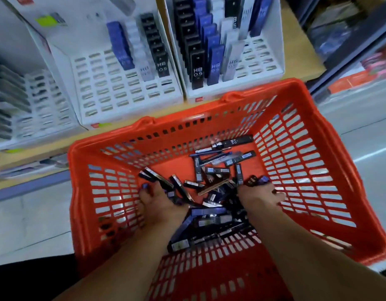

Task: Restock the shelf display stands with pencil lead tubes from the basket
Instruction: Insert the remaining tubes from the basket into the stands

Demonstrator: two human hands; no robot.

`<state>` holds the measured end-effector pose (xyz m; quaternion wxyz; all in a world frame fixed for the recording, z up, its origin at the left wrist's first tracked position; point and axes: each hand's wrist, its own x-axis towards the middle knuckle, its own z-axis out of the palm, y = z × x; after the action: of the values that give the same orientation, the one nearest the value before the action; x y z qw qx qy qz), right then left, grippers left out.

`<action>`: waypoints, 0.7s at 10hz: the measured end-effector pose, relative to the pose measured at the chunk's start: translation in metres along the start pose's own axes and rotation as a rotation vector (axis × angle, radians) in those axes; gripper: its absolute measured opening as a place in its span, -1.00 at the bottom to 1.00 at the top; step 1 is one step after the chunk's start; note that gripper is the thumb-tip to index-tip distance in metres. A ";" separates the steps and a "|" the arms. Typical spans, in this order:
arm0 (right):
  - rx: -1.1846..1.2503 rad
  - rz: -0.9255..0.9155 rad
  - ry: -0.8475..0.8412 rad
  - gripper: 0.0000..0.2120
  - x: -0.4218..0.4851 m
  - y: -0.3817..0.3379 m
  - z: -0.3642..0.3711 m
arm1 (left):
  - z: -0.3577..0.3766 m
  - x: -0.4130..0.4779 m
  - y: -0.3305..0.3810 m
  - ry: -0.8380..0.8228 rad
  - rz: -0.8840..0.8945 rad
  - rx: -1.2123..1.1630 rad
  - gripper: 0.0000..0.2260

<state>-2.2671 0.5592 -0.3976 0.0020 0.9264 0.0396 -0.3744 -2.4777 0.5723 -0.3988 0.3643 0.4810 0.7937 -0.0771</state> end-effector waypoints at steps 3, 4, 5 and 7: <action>0.168 -0.103 0.075 0.29 0.006 -0.007 0.025 | 0.007 0.007 -0.018 0.028 0.179 0.112 0.17; 0.085 0.089 0.021 0.53 0.003 -0.012 0.020 | 0.014 -0.004 -0.016 -0.003 0.176 0.169 0.25; 0.180 0.158 -0.024 0.72 0.022 -0.026 0.027 | 0.017 -0.003 -0.009 0.006 0.175 0.192 0.26; 0.547 -0.016 -0.354 0.11 0.080 -0.024 0.050 | 0.020 0.026 0.018 -0.059 0.275 0.077 -0.05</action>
<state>-2.2465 0.5870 -0.4884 -0.2432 0.8126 -0.0562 -0.5266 -2.4598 0.5909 -0.4258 0.3758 0.5966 0.7055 -0.0711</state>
